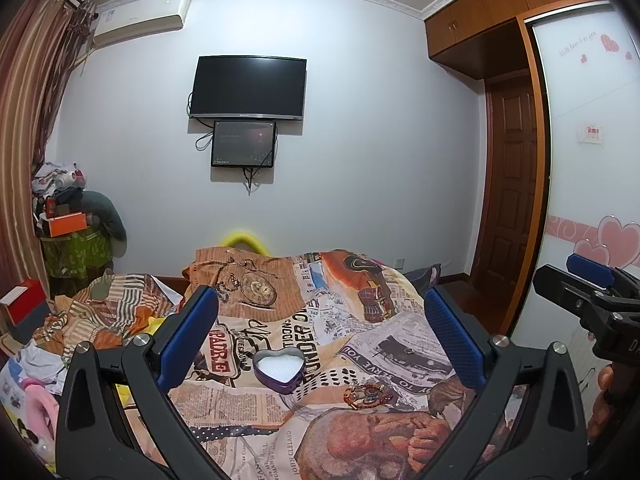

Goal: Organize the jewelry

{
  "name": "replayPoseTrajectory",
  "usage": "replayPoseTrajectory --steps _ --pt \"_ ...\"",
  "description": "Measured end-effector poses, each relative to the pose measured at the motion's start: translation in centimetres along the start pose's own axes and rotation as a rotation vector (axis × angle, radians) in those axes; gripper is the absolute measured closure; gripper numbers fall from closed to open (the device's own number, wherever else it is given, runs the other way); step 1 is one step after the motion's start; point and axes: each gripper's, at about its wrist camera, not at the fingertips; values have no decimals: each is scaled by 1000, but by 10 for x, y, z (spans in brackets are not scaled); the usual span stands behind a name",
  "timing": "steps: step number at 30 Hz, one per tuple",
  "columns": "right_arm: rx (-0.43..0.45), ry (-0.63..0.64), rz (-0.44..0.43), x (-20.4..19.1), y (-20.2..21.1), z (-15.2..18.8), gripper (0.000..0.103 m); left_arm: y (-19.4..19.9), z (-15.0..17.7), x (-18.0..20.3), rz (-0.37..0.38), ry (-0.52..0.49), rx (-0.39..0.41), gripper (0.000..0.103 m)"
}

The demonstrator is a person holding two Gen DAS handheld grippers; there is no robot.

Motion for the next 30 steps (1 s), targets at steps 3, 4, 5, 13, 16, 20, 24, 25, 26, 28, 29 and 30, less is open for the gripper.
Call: replayPoseTrajectory --steps 3,4,5,13,16,20,24,25,26,28,29,30 --pt "-3 -3 0 2 -1 1 1 0 0 0 1 1 0 0" --pt "-2 -3 0 2 -2 0 1 -1 0 1 2 1 0 0" --pt "-3 -3 0 2 -1 1 1 -1 1 1 2 1 -1 0" --pt "-6 -4 -1 3 -2 2 1 -2 1 1 2 0 -4 0" --pt "-14 -6 -2 4 -5 3 1 -4 0 0 2 1 -9 0" --pt "-23 -5 -2 5 -9 3 1 -11 1 -1 4 3 -21 0" --pt "-39 -7 -1 6 -16 4 1 -22 3 -3 14 -3 -49 0" --pt "-45 -7 0 7 -18 5 1 -25 4 -3 15 -4 -56 0" --pt "-53 -8 2 8 -21 6 1 -29 6 -3 16 -5 -66 0" --pt "-69 -12 3 10 -27 8 1 -38 11 -5 10 3 -86 0" --pt "-78 -13 5 11 -31 8 1 -44 13 -7 7 9 -97 0" --pt "-91 -16 10 12 -36 10 1 -51 16 -10 7 20 -116 0"
Point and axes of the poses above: each gripper's, at about its wrist camera, not at the fingertips, and y roughly against the way its jaws point, x to its right, z to its underside, and after that the axes turned 1 degree about -x, right-handed
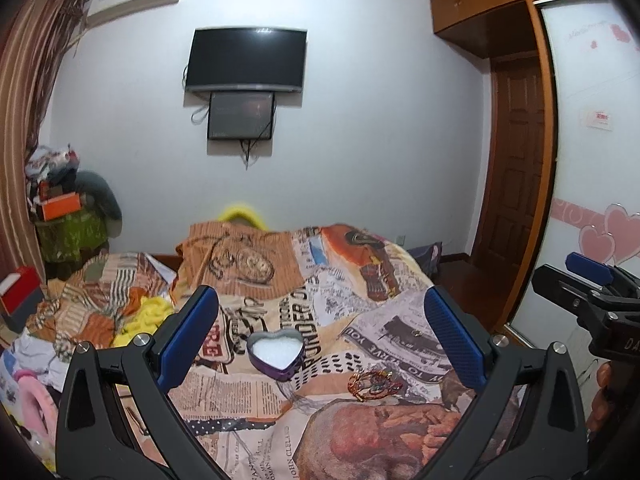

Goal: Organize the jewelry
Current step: 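Move both tools down toward the pile of rings and bracelets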

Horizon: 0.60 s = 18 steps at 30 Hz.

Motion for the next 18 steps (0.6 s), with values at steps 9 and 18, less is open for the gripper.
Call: replayPoseTrajectory --steps 9,18 --pt "-148 -21 51 25 -53 25 1 -72 34 -25 -47 46 -195 0" --pt "-345 -44 29 48 -102 58 6 -136 80 -31 8 63 -408 21"
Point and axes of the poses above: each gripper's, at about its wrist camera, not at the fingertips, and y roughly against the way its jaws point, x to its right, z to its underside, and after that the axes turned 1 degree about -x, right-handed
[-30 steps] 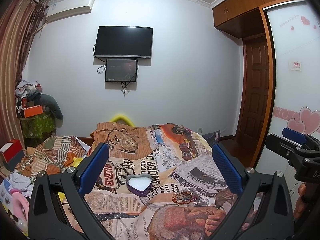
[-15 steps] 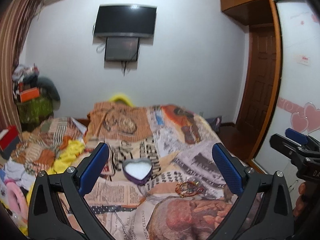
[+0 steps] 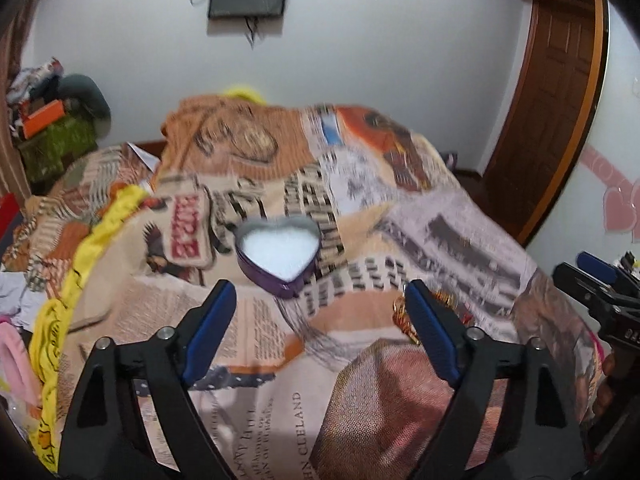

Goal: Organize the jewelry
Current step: 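Move both tools down toward the pile of rings and bracelets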

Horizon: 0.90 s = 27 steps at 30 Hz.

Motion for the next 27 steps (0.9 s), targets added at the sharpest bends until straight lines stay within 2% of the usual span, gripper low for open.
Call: replayPoseTrajectory --steps 3,8,13,17,21,27 --pt "-68 -1 -32 5 -15 5 18 -19 6 6 38 -21 -59 32" --pt "-120 10 -74 5 -32 10 37 -43 9 20 113 -52 -138 52" --pt "-131 32 -114 -1 -39 9 48 -56 12 33 154 -71 -184 61" --pt "-147 42 -157 -6 -47 7 57 -64 10 39 198 -78 -218 74" --pt "-165 45 -184 -9 -53 9 64 -65 9 46 244 -92 -231 81" --pt "-195 36 -208 -11 -64 11 70 -69 8 62 250 -149 -237 89"
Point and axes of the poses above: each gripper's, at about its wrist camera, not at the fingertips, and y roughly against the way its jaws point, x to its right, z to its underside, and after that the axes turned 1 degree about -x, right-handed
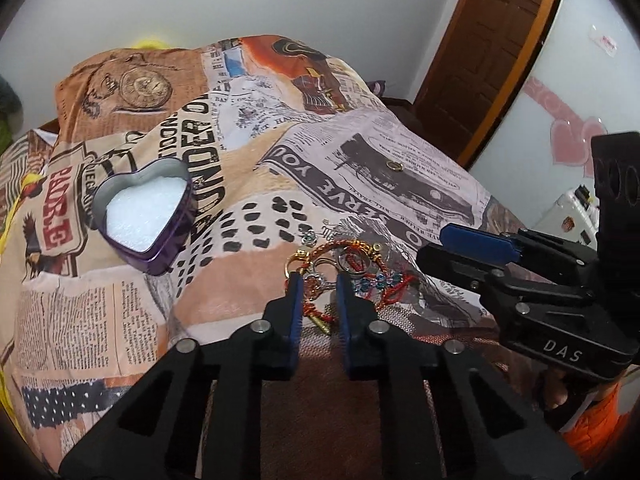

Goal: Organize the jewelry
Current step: 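Move both tools down toward the pile of rings and bracelets, then close the left tool on a stone ring while the right tool grasps a silver ring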

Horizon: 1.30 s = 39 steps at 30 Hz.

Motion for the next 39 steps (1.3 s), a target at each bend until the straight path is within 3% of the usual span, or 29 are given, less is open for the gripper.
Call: replayPoseTrajectory --steps 18,29,39 --pt "-28 -28 -30 6 -6 3 70 -22 -5 -3 -26 -22 -56 90" --pt "-37 11 -9 -1 1 -4 70 8 0 -8 -55 -12 35 93" --pt "-48 94 -34 -28 -9 -21 70 30 9 -29 -57 8 65 93"
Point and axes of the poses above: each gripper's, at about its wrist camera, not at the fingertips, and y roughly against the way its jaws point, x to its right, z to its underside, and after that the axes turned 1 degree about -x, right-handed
